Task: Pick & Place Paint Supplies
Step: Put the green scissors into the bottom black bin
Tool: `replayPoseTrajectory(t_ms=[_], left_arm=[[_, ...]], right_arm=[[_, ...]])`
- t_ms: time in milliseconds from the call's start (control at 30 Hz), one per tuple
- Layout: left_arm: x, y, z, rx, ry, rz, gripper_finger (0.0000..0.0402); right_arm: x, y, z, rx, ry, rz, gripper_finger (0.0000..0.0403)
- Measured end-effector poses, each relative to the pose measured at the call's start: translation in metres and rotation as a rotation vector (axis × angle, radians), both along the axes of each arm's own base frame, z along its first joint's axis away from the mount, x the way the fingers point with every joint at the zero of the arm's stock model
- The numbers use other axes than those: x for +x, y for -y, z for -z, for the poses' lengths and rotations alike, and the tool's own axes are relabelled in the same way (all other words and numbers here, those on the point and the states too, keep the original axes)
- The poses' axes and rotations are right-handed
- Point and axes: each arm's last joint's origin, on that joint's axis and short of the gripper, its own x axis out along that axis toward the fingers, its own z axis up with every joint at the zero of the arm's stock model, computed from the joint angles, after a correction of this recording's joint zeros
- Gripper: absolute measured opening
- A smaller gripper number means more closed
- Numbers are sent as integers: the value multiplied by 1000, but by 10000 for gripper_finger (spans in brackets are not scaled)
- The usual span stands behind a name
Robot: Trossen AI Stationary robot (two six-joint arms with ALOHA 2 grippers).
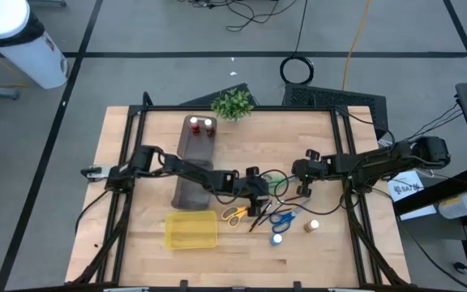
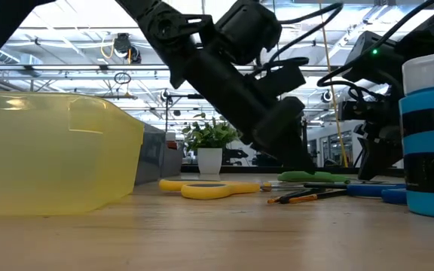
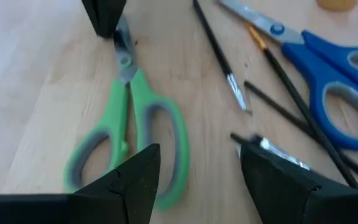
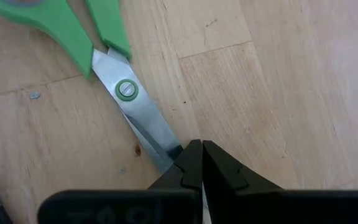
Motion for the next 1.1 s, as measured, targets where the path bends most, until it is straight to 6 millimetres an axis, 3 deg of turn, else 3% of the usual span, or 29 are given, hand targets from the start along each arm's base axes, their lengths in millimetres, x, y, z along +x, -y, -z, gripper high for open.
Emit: replayPoseTrajectory(t_ms=[267,600,733,933,1100], left_arm=[[1,0,7,-11,-7,26,234],[-1,-23,11,-57,-56,-60,222],[-2,-28,12,-58,-79,-74,163],[-2,-27,12,-64,-81,-71,22],[-3,-29,12,-43,-82,-99,5]], right_arm=[[1,0,0,0,9,0,0],[2,0,-1,-1,24,-1,0],[2,0,-1,0,24,-1,0],[3,0,-1,-4,33,0,0],[5,0,-2,-8,52,-14,0]])
